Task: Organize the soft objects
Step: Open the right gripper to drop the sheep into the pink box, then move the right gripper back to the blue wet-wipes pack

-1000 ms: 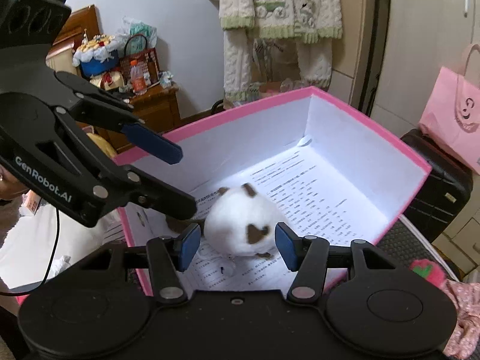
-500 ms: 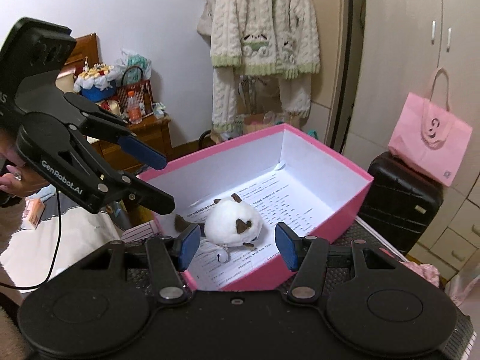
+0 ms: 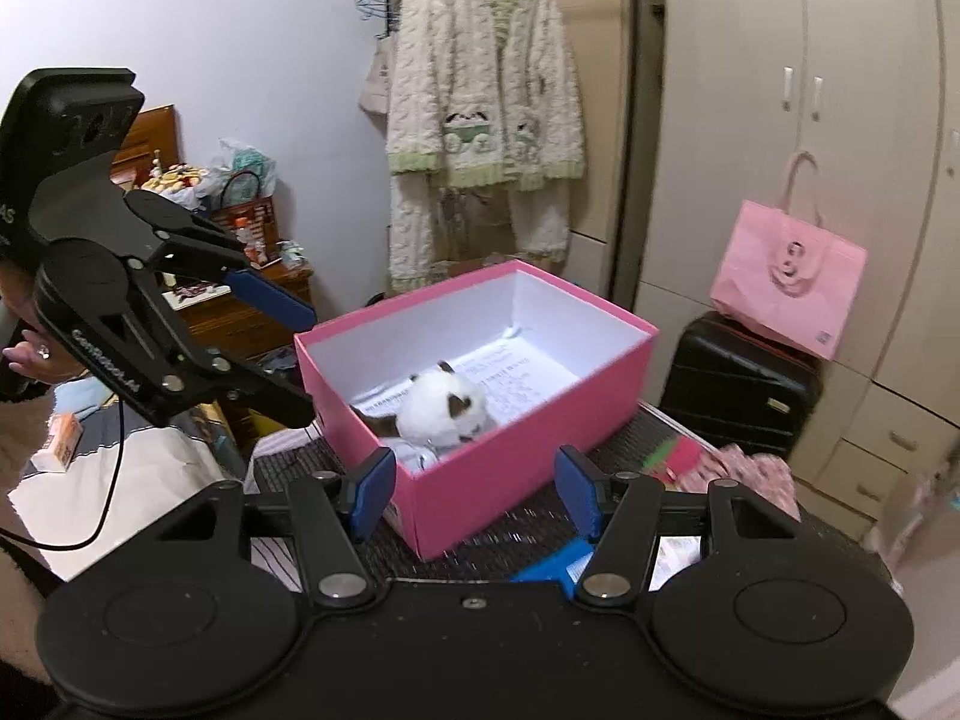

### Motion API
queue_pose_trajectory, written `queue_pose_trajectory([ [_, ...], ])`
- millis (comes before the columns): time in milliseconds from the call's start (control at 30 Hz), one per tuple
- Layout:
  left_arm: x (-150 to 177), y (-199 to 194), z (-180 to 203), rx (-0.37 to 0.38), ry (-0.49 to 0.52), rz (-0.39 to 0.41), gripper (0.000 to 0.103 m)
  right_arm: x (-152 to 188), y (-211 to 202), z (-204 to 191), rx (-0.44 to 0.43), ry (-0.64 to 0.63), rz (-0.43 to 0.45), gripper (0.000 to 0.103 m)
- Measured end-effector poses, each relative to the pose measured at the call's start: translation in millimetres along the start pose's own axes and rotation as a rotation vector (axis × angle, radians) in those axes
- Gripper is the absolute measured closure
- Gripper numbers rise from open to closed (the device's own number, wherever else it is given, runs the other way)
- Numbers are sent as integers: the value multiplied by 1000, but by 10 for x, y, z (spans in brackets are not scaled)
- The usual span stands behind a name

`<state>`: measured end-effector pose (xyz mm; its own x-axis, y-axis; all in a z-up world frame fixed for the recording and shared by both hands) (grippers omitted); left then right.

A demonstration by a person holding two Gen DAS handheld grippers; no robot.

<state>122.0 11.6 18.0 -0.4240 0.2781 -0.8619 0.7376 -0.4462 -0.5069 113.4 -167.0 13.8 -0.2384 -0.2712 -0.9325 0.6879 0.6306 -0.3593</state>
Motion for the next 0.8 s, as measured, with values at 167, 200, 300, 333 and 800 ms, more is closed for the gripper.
queue_pose_trajectory([
  [167, 121, 130, 227, 59, 26, 5, 27, 212, -175, 135, 57, 38, -34, 39],
  [200, 148, 153, 277, 66, 31, 2, 27, 258, -203, 154, 68, 43, -43, 39],
  [300, 189, 269, 391, 99, 34, 2, 27, 412, -282, 227, 95, 70, -65, 39],
  [333, 197, 320, 430, 109, 34, 2, 27, 462, -294, 255, 103, 82, -72, 39],
  [800, 300, 894, 747, -23, 82, 142, 32, 1187, -185, 740, 101, 293, -98, 39],
])
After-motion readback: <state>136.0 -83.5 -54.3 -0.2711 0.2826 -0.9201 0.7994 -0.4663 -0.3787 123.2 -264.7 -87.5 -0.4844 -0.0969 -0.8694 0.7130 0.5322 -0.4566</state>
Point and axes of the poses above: each gripper's, at about its wrist camera, not at the fingertips, and y roughly the way its jaws point, z to its right, x to its underside, the point moved 4 cm from there along y, roughly the way its jaws point, and after that the axes turned 12 degrees about z, right-handed, at the moved point
